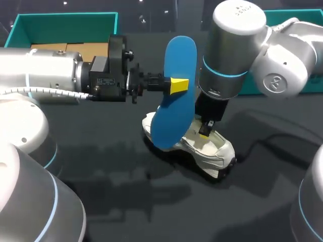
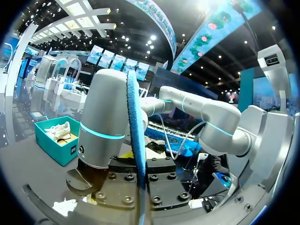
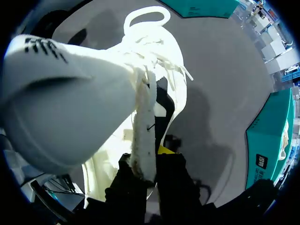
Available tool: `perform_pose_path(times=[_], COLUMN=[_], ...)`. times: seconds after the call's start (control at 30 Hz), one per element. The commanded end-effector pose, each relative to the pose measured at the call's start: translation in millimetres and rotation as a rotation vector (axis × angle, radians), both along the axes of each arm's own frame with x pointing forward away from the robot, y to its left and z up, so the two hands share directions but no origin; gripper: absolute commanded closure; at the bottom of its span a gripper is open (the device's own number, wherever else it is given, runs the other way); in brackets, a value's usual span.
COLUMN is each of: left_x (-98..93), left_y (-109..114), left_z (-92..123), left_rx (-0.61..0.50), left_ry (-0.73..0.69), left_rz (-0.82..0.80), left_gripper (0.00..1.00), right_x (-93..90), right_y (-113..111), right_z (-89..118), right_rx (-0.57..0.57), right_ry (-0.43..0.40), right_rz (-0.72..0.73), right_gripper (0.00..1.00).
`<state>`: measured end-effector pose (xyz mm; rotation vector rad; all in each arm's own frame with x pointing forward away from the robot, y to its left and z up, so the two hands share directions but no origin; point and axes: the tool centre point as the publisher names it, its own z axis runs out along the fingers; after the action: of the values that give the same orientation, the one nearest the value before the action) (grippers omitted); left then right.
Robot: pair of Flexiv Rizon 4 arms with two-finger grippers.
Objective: Take the shoe out of the shoebox, open the shoe tongue, remove and reinsert the insole, then place the shoe into the shoebox
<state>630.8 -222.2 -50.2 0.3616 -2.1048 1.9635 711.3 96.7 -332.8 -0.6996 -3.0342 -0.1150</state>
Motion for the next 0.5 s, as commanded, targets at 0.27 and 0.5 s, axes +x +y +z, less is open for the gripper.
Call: perform_pose_path(times=[0.27,0.5], left_x=[-2.0,-2.0], left_y=[1.3,1.3], left_z=[-1.3,-1.3], left_rx=[-0.002,-0.002], left_ry=[-0.001,-0.001], left_rz=[0.003,0.003], left_gripper=[1.00,1.00], right_x=[-9.6,-28.6], right_y=[1.9,3.3], right_z=[6.0,22.4], right_rx=[0.031,0.087], right_ry=[-0.012,-0.051], right_rz=[-0.254,-0.625], right_gripper=[1.00,1.00])
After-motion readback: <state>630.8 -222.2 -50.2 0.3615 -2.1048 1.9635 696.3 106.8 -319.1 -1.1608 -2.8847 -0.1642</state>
